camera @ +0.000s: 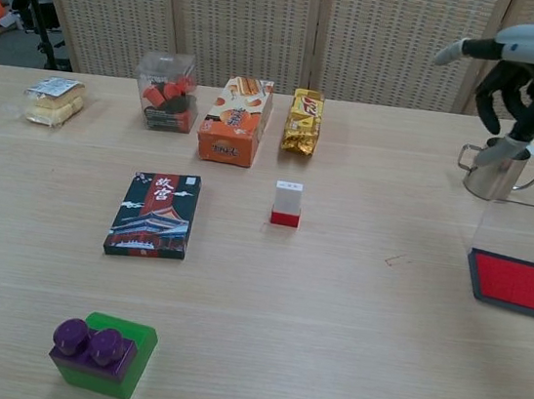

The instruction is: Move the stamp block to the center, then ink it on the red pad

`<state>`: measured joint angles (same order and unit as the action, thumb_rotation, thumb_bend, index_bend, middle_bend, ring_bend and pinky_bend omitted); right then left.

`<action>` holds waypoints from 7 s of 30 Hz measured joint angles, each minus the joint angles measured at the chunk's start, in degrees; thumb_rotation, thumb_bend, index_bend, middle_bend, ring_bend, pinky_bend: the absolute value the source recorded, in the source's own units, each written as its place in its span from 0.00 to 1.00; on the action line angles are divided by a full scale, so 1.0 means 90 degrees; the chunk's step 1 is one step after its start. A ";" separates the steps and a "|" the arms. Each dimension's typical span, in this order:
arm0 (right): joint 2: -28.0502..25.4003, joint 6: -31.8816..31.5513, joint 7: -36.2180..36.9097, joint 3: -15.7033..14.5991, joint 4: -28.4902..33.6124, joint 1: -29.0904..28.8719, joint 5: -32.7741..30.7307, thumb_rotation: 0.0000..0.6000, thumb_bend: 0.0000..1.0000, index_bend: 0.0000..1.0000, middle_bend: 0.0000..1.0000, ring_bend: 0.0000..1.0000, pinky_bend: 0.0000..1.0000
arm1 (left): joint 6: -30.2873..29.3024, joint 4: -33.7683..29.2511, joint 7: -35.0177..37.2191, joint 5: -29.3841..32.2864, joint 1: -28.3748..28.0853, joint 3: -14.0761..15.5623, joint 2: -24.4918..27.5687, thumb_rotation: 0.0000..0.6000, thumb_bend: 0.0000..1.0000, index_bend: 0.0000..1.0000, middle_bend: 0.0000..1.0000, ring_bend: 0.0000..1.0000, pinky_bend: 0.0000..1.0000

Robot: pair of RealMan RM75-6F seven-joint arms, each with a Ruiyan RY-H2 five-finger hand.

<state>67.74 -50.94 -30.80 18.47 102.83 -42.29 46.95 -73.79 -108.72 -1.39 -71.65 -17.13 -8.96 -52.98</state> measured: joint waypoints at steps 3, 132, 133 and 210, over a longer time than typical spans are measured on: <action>0.0497 0.0060 -0.0369 0.0039 -0.0215 -0.0672 -0.1043 1.00 0.00 0.00 0.82 0.92 1.00 | 0.0095 0.0035 0.0019 0.0060 -0.0043 -0.0018 -0.0007 1.00 0.00 0.00 0.00 0.00 0.00; 0.0333 -0.0675 0.0669 -0.0919 -0.0290 0.0381 -0.0536 1.00 0.57 0.56 0.95 1.00 1.00 | 0.0599 -0.0067 -0.0308 0.0329 -0.0259 0.0104 -0.0059 1.00 0.00 0.00 0.00 0.00 0.00; 0.0324 -0.0607 0.0838 -0.0964 -0.0437 0.0448 -0.0473 1.00 0.57 0.56 0.95 1.00 1.00 | 0.0589 -0.0076 -0.0331 0.0335 -0.0259 0.0107 -0.0069 1.00 0.00 0.00 0.00 0.00 0.00; 0.0533 -0.0294 0.2841 -0.1151 -0.1367 0.1476 0.1439 1.00 0.59 0.56 0.95 1.00 1.00 | 0.0658 -0.0166 -0.0375 0.0360 -0.0269 0.0215 -0.0039 1.00 0.00 0.00 0.00 0.00 0.00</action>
<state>72.54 -53.58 -5.24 8.12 90.52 -29.00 59.89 -67.87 -110.22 -4.76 -68.41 -19.55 -7.03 -53.33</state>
